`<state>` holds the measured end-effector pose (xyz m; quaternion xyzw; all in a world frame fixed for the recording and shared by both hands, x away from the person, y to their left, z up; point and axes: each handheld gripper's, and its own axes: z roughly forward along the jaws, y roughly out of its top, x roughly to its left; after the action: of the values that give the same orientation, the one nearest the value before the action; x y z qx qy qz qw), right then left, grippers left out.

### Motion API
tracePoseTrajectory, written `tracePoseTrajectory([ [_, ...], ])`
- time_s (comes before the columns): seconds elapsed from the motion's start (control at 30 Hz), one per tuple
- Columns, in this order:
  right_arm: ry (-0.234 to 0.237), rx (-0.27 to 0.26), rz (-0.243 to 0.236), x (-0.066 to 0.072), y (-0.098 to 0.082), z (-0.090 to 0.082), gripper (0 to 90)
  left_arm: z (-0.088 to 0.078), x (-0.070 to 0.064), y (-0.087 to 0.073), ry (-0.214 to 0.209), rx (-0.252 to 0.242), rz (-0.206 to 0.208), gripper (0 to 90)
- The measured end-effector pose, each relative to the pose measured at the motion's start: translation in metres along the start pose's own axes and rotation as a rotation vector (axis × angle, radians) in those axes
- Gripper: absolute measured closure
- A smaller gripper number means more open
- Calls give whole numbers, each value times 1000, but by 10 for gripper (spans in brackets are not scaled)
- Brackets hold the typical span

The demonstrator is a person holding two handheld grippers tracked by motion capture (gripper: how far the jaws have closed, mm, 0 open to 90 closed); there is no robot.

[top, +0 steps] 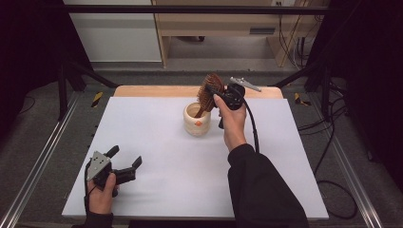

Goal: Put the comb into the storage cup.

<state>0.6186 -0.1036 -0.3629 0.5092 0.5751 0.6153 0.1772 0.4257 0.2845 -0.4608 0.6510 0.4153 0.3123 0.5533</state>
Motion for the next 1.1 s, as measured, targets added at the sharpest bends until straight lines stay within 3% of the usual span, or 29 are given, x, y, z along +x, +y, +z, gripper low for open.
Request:
tracePoseTrajectory([
  [1.1,14,7,37,-2,-8,6,492,0,0,0,-1,4,-3,16],
])
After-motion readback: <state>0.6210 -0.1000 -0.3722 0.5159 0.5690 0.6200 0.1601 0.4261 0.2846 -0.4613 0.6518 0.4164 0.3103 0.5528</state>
